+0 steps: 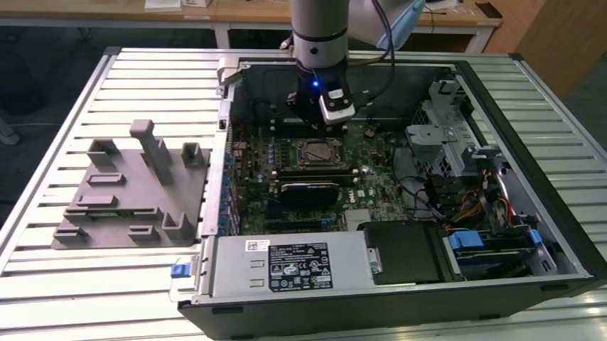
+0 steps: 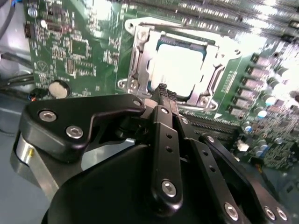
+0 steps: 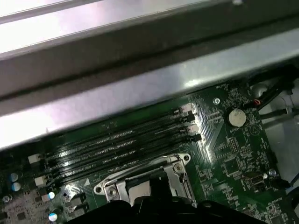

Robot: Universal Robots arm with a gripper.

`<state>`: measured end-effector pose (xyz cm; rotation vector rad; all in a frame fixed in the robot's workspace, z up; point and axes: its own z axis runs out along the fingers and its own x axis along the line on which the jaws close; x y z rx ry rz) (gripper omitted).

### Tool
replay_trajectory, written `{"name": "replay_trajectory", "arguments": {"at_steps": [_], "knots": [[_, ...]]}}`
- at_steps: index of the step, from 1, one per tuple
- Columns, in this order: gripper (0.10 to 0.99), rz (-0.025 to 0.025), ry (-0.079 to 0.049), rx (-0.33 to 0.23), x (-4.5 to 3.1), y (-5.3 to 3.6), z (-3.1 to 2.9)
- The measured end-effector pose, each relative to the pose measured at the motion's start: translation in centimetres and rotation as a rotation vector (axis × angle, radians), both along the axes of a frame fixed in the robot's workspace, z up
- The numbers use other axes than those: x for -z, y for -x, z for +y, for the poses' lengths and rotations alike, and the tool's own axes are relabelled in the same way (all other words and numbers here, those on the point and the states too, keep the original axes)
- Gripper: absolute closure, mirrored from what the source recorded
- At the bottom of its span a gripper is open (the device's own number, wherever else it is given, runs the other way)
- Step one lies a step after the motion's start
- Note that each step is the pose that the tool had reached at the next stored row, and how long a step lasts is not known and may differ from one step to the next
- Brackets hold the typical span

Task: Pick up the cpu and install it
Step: 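Install the first cpu locking lever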

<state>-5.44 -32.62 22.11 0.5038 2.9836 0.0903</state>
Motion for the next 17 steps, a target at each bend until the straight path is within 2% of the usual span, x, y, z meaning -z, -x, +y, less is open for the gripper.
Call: {"name": "replay_trajectory", "arguments": {"at_steps": [11,12,14,17], "knots": [[0.980,0.0154,0.022,0.001,0.00,-0.01,-1.80],[0.980,0.0193,0.024,0.001,0.00,-0.01,-1.92],[0.980,0.0357,0.027,0.001,0.02,-0.06,-2.00],[0.980,0.0364,0.028,0.001,0.01,-0.05,-2.01]]}}
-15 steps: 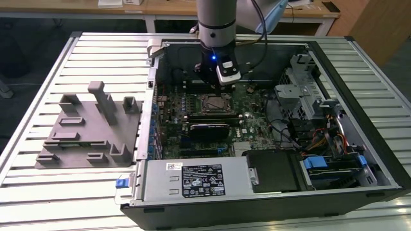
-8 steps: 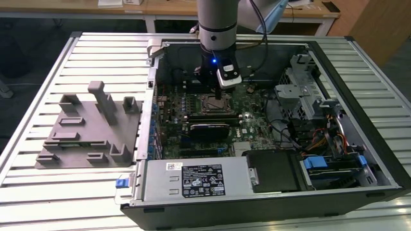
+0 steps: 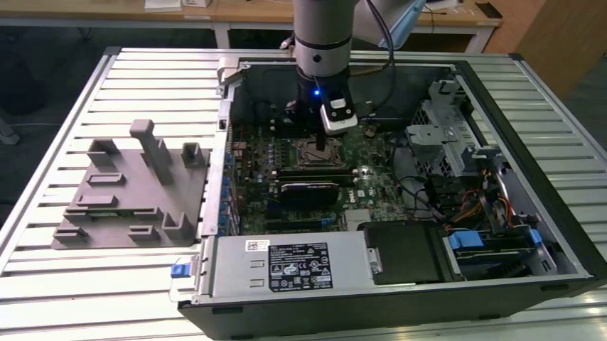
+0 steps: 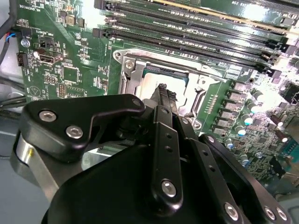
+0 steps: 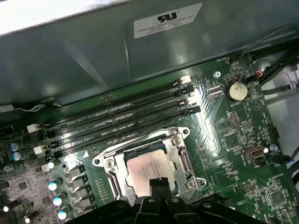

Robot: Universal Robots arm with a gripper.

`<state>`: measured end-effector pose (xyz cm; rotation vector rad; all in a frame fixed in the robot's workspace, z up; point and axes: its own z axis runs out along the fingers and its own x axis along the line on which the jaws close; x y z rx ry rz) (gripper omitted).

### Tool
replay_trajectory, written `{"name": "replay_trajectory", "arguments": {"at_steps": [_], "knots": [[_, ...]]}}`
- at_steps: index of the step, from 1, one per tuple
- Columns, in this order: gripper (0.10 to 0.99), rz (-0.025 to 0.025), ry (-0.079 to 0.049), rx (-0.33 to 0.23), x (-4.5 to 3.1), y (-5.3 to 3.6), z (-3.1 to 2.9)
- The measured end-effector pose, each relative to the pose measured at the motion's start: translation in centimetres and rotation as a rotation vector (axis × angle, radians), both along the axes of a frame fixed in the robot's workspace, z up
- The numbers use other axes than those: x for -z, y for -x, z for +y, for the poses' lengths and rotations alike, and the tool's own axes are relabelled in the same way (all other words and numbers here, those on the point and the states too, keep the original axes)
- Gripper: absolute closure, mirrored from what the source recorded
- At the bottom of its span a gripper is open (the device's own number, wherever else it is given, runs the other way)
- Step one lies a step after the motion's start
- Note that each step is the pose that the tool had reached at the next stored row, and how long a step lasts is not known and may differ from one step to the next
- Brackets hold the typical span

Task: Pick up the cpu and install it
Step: 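Install the first cpu locking lever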

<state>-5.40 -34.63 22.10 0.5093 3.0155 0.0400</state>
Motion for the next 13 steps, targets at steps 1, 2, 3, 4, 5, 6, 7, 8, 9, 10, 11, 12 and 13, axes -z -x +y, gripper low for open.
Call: {"name": "replay_trajectory", "arguments": {"at_steps": [1,2,3,4,5,6,7,8,9,10,11,12,13], "knots": [[0.980,0.0000,0.000,0.000,0.00,0.00,0.00],[0.980,0.0000,0.000,0.000,0.00,0.00,0.00],[0.980,0.0000,0.000,0.000,0.00,0.00,0.00],[0.980,0.0002,0.001,0.000,-0.05,0.00,-0.01],[0.980,0.0001,0.001,0.000,-0.14,0.00,0.00],[0.980,0.0000,0.001,0.000,-0.28,-0.01,0.00],[0.980,0.0000,0.002,0.000,-0.44,0.00,0.00],[0.980,0.0000,0.002,0.000,-0.64,0.00,0.00],[0.980,0.0000,0.002,0.000,-0.84,0.00,0.00],[0.980,-0.0001,0.002,0.000,-1.04,0.00,0.00],[0.980,-0.0001,0.002,0.000,-1.24,0.00,0.00],[0.980,0.0000,0.002,0.000,-1.40,0.00,0.00],[0.980,-0.0001,0.002,0.000,-1.44,0.00,0.00]]}}
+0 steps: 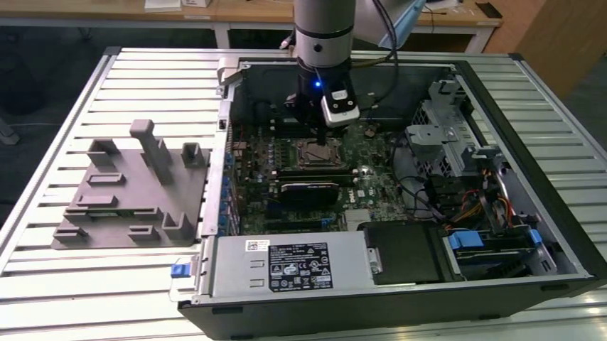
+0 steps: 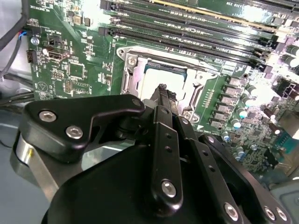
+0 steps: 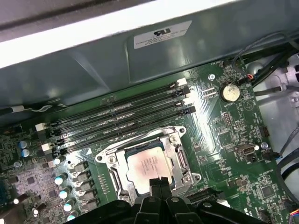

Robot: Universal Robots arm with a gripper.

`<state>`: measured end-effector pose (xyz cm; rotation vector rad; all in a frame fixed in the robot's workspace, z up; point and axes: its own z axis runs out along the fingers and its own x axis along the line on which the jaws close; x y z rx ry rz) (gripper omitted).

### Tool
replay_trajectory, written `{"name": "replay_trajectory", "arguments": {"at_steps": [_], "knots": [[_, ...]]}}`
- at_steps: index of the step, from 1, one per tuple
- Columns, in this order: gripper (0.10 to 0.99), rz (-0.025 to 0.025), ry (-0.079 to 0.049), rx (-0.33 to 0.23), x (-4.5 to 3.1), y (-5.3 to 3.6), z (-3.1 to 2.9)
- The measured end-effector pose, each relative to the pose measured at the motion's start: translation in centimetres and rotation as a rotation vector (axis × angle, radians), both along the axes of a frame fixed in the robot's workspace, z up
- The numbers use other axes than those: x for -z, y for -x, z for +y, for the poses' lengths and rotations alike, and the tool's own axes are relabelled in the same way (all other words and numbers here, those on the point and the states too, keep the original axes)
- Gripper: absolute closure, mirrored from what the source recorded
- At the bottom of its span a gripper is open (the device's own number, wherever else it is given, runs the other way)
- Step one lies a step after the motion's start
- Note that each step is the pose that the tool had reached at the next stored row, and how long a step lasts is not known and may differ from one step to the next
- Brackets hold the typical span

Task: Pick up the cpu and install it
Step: 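Install the first cpu locking lever, then install the second cpu locking lever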

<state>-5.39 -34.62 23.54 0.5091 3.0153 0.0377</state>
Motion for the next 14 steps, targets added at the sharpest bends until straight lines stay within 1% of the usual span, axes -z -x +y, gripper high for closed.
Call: {"name": "replay_trajectory", "arguments": {"at_steps": [8,11,14], "knots": [[0.980,0.0000,0.000,0.000,-0.06,0.00,0.00],[0.980,0.0000,0.000,0.000,-0.24,0.00,-0.01],[0.980,0.0001,0.000,0.000,-0.24,0.00,-0.10]]}}
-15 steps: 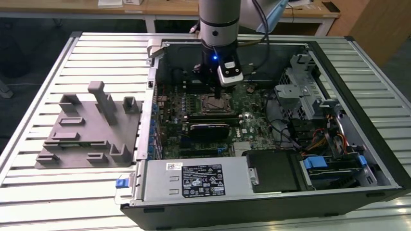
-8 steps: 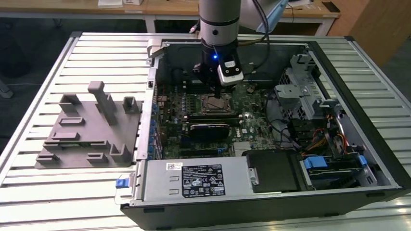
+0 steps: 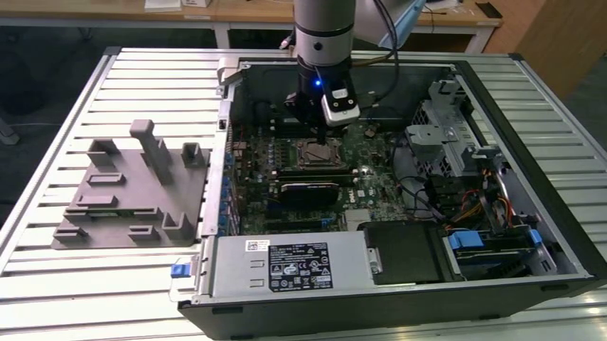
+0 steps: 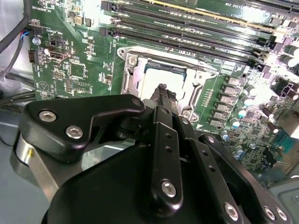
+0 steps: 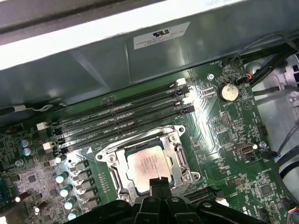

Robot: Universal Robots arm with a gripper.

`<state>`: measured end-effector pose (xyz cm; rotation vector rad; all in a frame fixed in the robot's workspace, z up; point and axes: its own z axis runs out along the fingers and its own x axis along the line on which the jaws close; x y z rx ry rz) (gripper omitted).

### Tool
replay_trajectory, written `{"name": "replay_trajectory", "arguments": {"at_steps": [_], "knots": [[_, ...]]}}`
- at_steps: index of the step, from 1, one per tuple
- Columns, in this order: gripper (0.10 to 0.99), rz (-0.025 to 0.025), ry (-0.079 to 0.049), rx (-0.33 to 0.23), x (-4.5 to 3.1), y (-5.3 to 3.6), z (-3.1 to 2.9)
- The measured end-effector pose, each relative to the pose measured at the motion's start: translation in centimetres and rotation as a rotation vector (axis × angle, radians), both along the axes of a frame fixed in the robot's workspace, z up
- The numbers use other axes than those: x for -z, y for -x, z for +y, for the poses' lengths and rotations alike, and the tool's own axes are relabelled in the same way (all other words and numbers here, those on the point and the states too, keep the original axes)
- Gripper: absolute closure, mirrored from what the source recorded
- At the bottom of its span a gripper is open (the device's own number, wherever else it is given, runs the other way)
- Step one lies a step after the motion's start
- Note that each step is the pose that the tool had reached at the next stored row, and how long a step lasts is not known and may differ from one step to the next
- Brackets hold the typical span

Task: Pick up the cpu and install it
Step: 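Install the second cpu locking lever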

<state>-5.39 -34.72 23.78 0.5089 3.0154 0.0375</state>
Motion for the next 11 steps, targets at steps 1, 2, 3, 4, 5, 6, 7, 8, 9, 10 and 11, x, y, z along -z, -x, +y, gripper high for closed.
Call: {"name": "replay_trajectory", "arguments": {"at_steps": [1,2,3,4,5,6,7,8,9,10,11], "knots": [[0.980,-0.0002,0.000,0.000,0.01,0.00,-0.04],[0.980,-0.0001,0.000,0.000,0.00,0.00,-0.09],[0.980,-0.0001,0.000,0.000,0.01,0.00,-0.13],[0.980,-0.0001,0.000,0.000,0.00,0.00,-0.18],[0.980,-0.0001,0.000,0.000,0.01,0.00,-0.24],[0.980,-0.0001,0.000,0.000,0.01,0.00,-0.31],[0.980,-0.0002,0.000,0.000,0.01,0.00,-0.38],[0.980,-0.0001,0.000,0.000,0.01,0.00,-0.46],[0.980,-0.0001,0.000,0.000,0.01,0.00,-0.53],[0.980,-0.0002,0.000,0.000,0.01,0.00,-0.62],[0.980,-0.0001,0.000,0.000,0.01,0.00,-0.70]]}}
